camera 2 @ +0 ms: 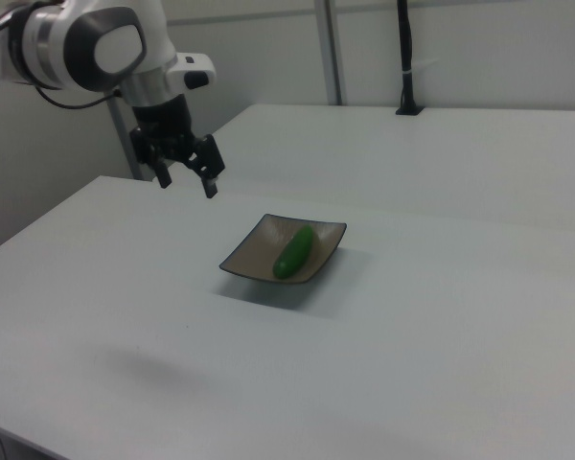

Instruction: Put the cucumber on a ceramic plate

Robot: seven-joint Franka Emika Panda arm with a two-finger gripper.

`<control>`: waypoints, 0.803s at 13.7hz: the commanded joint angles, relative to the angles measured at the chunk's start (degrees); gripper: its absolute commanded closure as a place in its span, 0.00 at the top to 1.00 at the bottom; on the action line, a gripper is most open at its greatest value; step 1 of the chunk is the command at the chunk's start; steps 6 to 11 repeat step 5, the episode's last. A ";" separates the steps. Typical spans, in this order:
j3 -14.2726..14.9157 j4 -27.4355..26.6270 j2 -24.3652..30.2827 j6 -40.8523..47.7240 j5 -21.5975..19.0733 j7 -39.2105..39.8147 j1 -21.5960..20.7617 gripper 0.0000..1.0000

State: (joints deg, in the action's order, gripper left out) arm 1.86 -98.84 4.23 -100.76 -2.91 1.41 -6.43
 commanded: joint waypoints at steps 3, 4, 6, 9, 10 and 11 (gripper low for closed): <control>1.39 -0.48 -0.88 -3.22 0.27 1.75 -0.25 1.00; 1.39 -0.48 -0.97 -3.22 0.27 1.49 -0.33 1.00; 1.39 -0.48 -1.06 -3.22 0.27 1.92 -0.33 1.00; 1.39 -0.48 -1.06 -3.22 0.27 1.92 -0.33 1.00; 1.39 -0.48 -1.06 -3.22 0.27 1.92 -0.33 1.00; 1.39 -0.48 -1.06 -3.22 0.27 1.92 -0.33 1.00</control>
